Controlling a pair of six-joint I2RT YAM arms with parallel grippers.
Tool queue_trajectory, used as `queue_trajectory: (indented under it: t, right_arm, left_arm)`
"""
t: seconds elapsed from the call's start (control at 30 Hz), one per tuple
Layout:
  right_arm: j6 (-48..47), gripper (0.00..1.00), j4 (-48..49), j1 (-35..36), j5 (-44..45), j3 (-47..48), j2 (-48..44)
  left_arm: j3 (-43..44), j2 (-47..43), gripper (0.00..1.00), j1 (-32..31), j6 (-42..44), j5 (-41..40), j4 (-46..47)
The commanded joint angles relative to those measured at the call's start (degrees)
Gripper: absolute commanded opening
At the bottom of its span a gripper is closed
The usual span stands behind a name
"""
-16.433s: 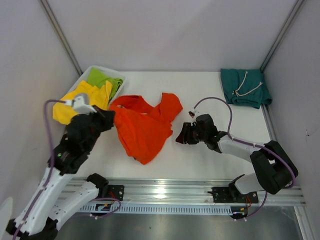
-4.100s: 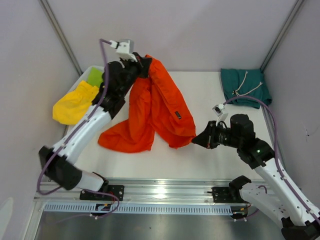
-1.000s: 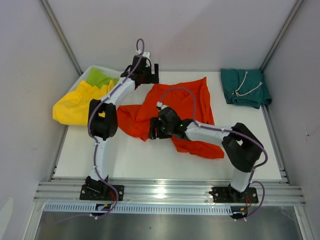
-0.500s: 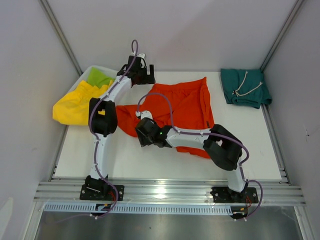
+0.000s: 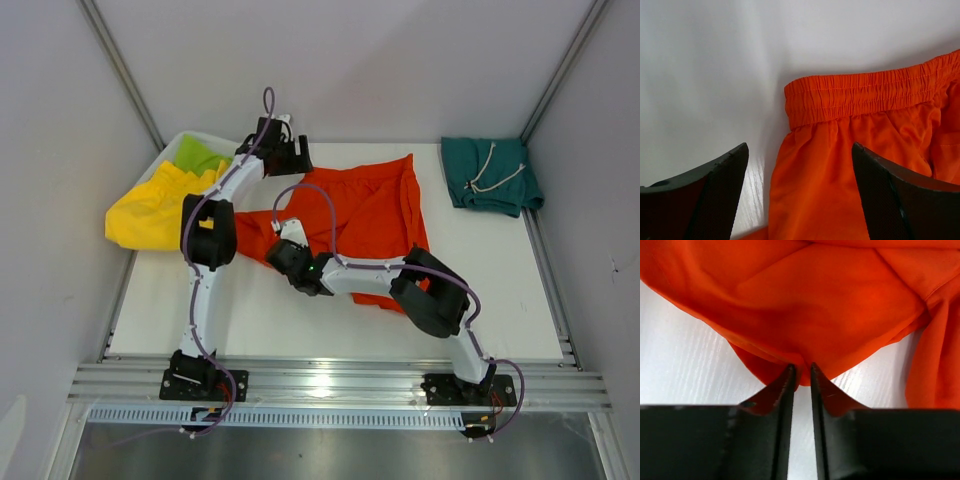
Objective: Fold and stack the shorts
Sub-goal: Flatten the shorts out
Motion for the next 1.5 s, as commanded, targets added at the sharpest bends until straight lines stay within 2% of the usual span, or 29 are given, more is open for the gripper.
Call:
queue_trajectory:
  t: [0.0, 0.03, 0.07, 0.1, 0.23, 0.3, 0.33, 0.43, 0.5, 0.6, 0.73, 0.83, 0.97, 1.07, 1.1, 1.17, 1.2, 1.27, 1.3, 1.47]
  right_arm:
    - [1.5, 0.16, 0.6, 0.8, 4.8, 1.4, 0.1]
    - [1.6, 0.12, 0.6, 0.8, 4.5, 0.7, -0.6]
    - [1.6, 0.02, 1.1, 0.8, 3.9, 0.0, -1.1]
    - [2.1, 0.0, 1.8, 0.8, 3.6, -2.1, -1.9]
    - [2.3, 0.0, 7.3, 1.0, 1.4, -12.1, -9.8]
    - [2.5, 0.0, 10.5, 1.1, 0.1, -18.2, -12.5]
    - [3.1, 0.0, 11.1, 1.2, 0.2, -20.1, -13.7]
    - [3.6, 0.0, 13.3, 1.5, -0.2, -26.9, -18.7]
    - [3.7, 0.0, 16.3, 1.5, 0.1, -29.5, -21.9]
    - [4.3, 0.0, 16.6, 1.5, 0.4, -32.5, -24.7]
    - [4.6, 0.0, 16.3, 1.6, 0.4, -33.5, -25.5]
    - [5.1, 0.0, 16.7, 1.7, 0.2, -34.5, -26.2]
    - [5.4, 0.0, 16.7, 1.7, -0.1, -34.8, -26.8]
    - [5.6, 0.0, 17.1, 1.9, -0.4, -35.0, -27.3]
    - [5.6, 0.0, 17.1, 2.0, -0.7, -35.0, -27.4]
    - [5.5, 0.0, 16.6, 2.3, -0.7, -35.0, -27.7]
    - [5.5, 0.0, 16.3, 2.8, -0.6, -35.0, -27.9]
    - [5.2, 0.0, 15.7, 3.2, -0.9, -35.4, -28.6]
    - [5.1, 0.0, 15.6, 3.7, -0.9, -35.6, -28.9]
    - [5.0, 0.0, 14.9, 5.3, -1.2, -39.2, -32.5]
  left_arm:
    - [2.9, 0.5, 0.84, 1.0, -2.4, 4.6, 1.9]
    - [3.0, 0.8, 0.82, 1.1, -2.7, 5.3, 2.1]
    - [3.2, 1.0, 0.76, 1.1, -3.3, 6.5, 2.3]
    - [3.2, 1.2, 0.74, 1.2, -3.6, 7.2, 2.3]
    - [3.5, 2.1, 0.71, 1.4, -5.1, 8.9, 2.4]
    - [3.4, 2.4, 0.66, 1.4, -5.5, 9.9, 2.5]
    - [3.3, 2.5, 0.61, 1.5, -5.8, 10.2, 2.4]
    - [3.4, 2.9, 0.56, 1.4, -6.4, 11.5, 2.1]
    - [3.2, 3.0, 0.56, 1.4, -6.5, 11.8, 1.9]
    - [2.0, 2.5, 0.65, 1.5, -6.9, 13.6, 0.8]
    - [-4.4, 0.2, 0.7, 1.9, -9.9, 16.7, 4.0]
    - [-7.7, -1.0, 0.71, 2.2, -10.2, 13.7, 4.8]
    - [-7.7, -0.1, 0.7, 2.5, -10.8, 14.2, 6.0]
    - [-6.5, 2.4, 0.57, 2.5, -11.9, 15.5, 6.3]
    - [-6.0, 2.8, 0.46, 2.5, -12.9, 15.8, 6.9]
    - [-5.5, 4.0, 0.3, 2.5, -13.9, 16.6, 8.7]
    - [-4.8, 4.4, 0.16, 2.5, -14.9, 17.2, 9.3]
    - [-4.1, 5.5, 0.04, 2.5, -15.8, 18.1, 10.6]
    - [-3.2, 5.9, 0.0, 2.5, -16.6, 18.7, 11.0]
    - [0.7, 7.2, 0.0, 2.9, -17.2, 17.6, 10.4]
